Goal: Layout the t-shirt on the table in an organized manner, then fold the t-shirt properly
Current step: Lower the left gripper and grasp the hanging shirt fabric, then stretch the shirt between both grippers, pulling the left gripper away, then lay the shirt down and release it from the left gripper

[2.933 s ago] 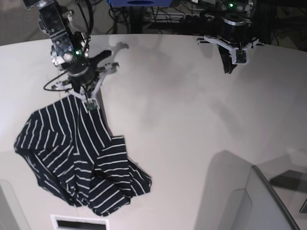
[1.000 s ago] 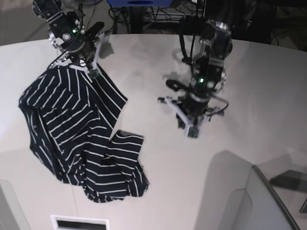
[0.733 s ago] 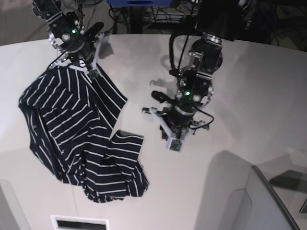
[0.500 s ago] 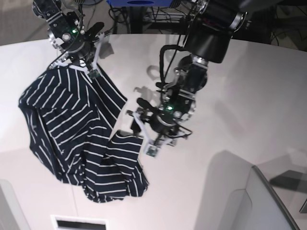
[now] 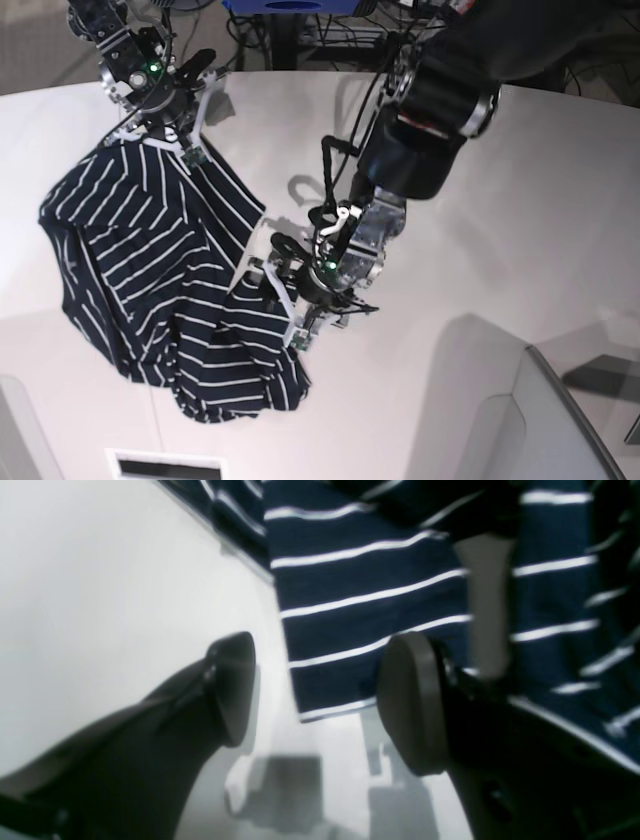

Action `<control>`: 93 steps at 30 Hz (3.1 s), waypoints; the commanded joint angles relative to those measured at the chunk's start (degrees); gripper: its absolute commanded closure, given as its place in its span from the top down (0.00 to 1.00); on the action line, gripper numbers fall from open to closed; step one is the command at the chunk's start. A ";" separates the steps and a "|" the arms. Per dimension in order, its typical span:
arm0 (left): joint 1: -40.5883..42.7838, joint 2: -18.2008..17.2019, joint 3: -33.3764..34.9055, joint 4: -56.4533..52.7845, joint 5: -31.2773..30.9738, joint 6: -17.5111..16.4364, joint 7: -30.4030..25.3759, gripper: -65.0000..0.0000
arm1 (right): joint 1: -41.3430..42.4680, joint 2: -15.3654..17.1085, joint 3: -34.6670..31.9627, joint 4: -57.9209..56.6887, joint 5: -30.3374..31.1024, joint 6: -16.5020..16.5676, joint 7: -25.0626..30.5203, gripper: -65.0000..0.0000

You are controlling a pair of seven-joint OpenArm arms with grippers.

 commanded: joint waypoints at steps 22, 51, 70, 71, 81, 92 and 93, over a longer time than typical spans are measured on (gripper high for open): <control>-4.54 -4.69 -0.12 -19.66 0.47 3.56 -15.07 0.00 | -0.42 1.25 0.39 0.19 0.10 -0.15 -0.50 0.00; 12.69 -29.57 -0.56 9.17 -0.14 5.06 -3.20 0.00 | 3.45 5.11 18.59 -3.42 -0.17 0.03 -0.67 0.00; 14.80 -32.03 -9.44 21.22 -0.14 4.88 5.15 0.00 | 6.70 4.85 28.70 -7.55 -0.17 8.55 -2.69 0.20; 14.80 -32.12 -9.52 22.10 -0.14 4.88 6.29 0.00 | 6.70 4.85 28.70 -7.02 -0.17 9.35 -3.05 0.29; 22.27 -30.71 -25.61 40.65 -0.14 4.88 15.08 0.00 | 4.50 3.27 26.06 6.34 -0.25 22.80 -2.87 0.56; 34.93 -30.01 -30.18 50.76 0.39 4.88 14.91 0.17 | 6.08 1.69 0.66 12.14 -0.25 9.79 -2.96 0.56; 35.90 -30.10 -30.18 51.81 0.39 4.88 14.82 0.17 | 7.40 1.51 -2.86 11.70 -0.25 7.06 -2.96 0.56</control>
